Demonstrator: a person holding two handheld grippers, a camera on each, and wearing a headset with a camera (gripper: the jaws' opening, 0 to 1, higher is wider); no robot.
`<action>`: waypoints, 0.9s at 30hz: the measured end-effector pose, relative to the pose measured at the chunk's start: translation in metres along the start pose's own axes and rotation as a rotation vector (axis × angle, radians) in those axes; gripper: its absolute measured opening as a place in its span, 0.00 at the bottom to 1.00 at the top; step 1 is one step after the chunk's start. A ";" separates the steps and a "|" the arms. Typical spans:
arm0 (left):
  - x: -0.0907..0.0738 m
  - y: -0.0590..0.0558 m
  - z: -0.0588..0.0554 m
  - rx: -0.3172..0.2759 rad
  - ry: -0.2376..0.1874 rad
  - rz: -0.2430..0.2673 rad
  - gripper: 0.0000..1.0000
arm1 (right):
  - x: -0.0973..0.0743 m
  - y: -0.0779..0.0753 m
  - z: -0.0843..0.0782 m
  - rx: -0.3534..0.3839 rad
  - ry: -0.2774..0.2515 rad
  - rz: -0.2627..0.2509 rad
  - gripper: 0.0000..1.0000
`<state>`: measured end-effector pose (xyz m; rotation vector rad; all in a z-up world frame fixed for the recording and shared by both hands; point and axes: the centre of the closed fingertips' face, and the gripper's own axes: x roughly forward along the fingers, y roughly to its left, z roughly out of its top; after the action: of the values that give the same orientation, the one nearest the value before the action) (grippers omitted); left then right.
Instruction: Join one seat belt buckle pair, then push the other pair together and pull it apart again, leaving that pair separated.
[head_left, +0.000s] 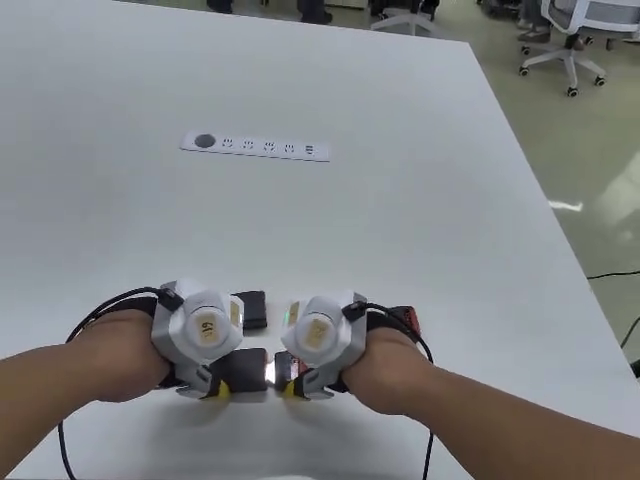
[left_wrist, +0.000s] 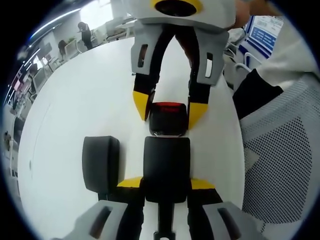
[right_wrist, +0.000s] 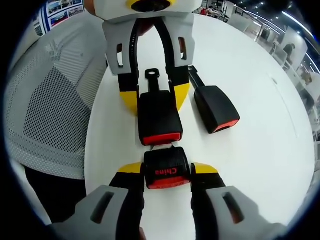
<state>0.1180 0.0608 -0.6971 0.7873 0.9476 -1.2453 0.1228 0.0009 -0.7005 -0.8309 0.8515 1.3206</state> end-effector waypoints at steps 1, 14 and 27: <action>0.000 0.000 0.000 -0.006 0.001 0.001 0.33 | 0.000 0.000 0.000 -0.003 0.001 -0.002 0.34; -0.014 0.003 0.006 -0.038 0.013 0.059 0.34 | -0.015 -0.005 0.011 -0.012 -0.041 -0.033 0.35; -0.042 0.030 0.040 -0.049 -0.098 0.101 0.35 | -0.062 -0.028 0.018 0.028 -0.151 -0.053 0.34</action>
<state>0.1511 0.0471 -0.6426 0.7203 0.8454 -1.1586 0.1484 -0.0135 -0.6369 -0.7176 0.7234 1.3041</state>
